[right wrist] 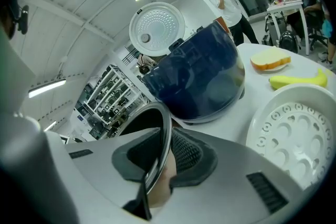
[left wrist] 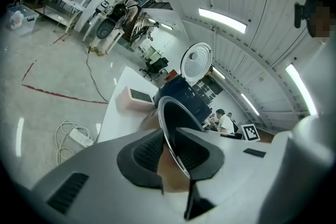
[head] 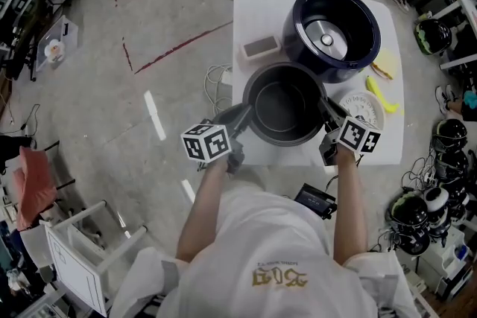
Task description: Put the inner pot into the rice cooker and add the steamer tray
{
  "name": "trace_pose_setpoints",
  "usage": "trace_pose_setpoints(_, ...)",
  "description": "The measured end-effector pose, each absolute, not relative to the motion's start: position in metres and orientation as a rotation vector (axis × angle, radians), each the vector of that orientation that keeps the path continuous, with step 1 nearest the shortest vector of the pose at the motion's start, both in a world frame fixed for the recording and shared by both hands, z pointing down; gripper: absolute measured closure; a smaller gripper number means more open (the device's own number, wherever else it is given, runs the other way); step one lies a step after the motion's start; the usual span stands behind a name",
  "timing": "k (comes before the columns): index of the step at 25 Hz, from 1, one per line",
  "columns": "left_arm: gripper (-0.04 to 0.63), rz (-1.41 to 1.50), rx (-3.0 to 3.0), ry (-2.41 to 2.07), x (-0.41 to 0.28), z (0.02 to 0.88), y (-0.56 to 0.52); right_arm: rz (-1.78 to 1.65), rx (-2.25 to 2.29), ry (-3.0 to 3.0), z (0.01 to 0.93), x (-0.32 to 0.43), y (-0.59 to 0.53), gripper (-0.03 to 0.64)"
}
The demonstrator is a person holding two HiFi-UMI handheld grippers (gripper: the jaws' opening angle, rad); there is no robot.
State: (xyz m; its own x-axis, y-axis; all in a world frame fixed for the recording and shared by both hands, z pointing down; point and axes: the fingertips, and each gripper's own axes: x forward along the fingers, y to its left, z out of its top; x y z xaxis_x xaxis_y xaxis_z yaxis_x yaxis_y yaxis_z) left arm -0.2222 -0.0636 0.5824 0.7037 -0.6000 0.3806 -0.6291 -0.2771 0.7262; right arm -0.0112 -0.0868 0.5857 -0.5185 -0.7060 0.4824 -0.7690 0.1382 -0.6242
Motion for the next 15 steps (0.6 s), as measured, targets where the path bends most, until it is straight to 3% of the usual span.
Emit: trace_pose_setpoints(15,0.525,-0.084,2.003,-0.948,-0.237,0.551,-0.064,1.279,1.570,-2.380,0.543,-0.023,-0.084,0.551)
